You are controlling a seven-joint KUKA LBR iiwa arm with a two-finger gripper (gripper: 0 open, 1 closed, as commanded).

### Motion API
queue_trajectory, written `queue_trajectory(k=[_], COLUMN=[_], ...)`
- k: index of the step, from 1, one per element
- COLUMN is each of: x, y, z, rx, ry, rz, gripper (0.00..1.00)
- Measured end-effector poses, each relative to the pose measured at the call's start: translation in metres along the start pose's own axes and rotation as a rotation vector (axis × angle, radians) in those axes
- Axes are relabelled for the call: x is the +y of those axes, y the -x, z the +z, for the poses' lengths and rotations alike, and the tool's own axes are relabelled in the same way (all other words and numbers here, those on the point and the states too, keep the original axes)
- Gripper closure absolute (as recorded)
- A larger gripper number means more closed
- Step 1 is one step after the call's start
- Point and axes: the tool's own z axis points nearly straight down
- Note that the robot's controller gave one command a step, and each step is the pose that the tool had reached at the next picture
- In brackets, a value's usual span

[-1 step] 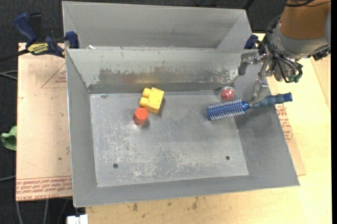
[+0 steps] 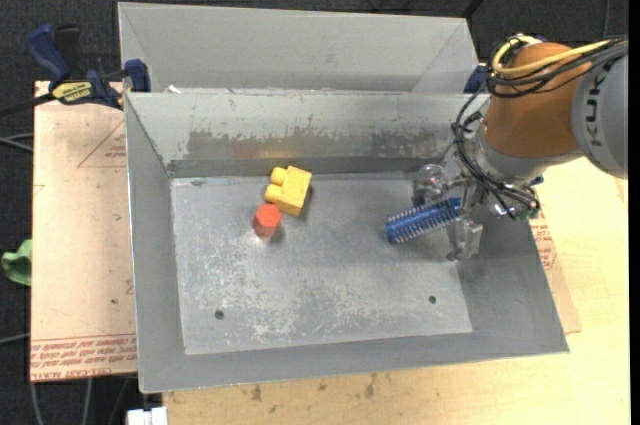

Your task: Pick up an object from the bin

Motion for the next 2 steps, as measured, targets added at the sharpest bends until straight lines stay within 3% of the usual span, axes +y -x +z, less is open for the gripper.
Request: queue_trajectory(k=[1,2], x=[0.000,0.014], y=[0.000,0.015], z=[-0.001,-0.140], rx=[0.000,-0.008], ry=[0.000,-0.006], rz=[-0.001,-0.046], gripper=[1.00,1.00])
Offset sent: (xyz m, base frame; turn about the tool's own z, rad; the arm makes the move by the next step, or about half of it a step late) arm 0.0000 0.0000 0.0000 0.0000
